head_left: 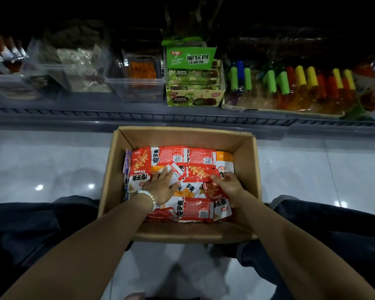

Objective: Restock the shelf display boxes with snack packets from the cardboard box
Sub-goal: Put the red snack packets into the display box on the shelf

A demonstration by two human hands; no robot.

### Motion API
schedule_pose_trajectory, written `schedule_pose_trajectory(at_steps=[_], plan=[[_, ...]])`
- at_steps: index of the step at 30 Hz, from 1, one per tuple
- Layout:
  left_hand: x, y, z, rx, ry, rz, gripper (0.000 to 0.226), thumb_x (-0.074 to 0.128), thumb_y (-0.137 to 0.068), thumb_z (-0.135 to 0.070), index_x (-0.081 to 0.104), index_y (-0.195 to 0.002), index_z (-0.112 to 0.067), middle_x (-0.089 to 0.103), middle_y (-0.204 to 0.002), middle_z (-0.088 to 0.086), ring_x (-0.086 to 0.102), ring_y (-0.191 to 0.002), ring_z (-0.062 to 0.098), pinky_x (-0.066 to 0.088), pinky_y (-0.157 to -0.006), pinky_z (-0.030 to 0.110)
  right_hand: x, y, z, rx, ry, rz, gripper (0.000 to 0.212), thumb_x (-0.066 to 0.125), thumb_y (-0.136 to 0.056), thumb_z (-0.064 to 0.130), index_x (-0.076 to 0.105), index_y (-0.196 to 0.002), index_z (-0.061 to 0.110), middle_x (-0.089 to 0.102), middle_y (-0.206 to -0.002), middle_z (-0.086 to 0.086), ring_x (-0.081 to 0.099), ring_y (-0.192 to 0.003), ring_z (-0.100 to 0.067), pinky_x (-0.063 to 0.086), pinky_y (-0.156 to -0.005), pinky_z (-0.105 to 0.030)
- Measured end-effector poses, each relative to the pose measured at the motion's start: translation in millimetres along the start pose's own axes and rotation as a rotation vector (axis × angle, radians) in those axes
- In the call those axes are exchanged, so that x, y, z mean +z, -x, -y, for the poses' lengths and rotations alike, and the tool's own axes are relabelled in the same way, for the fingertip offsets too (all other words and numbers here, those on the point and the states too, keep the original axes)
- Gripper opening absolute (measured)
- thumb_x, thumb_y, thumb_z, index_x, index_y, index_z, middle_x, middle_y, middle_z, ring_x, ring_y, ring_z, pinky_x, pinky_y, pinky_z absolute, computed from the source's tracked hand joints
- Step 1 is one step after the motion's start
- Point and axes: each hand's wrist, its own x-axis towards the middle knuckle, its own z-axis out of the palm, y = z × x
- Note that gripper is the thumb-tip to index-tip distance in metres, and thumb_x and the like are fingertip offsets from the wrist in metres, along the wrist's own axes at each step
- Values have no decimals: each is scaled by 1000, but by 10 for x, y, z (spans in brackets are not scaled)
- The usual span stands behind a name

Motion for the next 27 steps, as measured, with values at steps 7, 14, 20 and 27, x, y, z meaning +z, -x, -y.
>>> schedule_pose_trajectory(at_steps=[7, 14, 20, 27], plan=[[-12, -52, -27, 34, -52, 64, 58, 14, -100, -54, -7, -151, -38, -19, -158, -11, -19, -145, 31, -5, -116, 51, 196, -57, 137, 4, -76, 80, 27, 69, -85, 32, 60, -98, 10, 68, -106, -8, 66, -88, -22, 50, -71, -29], [2, -97, -61, 76, 1, 57, 56, 17, -100, -52, -3, -151, -40, -19, -157, -13, -17, -146, 30, 0, -118, 49, 211, -40, 127, -72, -22, -2, 13, 64, -90, 18, 54, -93, 13, 64, -113, -11, 62, -105, -29, 51, -89, -38], [-79, -56, -113, 68, 110, 30, 60, 22, -99, -56, 1, -152, -37, -13, -159, -10, -8, -147, 29, 6, -119, 51, -41, 74, 229, -143, -50, 2, 18, 70, -84, 9, 53, -85, 15, 62, -119, -15, 63, -105, -30, 52, -89, -38], [-231, 163, -335, 60, 375, -106, 77, 31, -95, -60, 11, -153, -14, 11, -160, 4, 13, -147, 22, 16, -118, 38, -369, 452, 514, -218, -24, 14, 33, 71, -83, 7, 55, -112, 4, 65, -111, -16, 66, -93, -29, 54, -66, -28]])
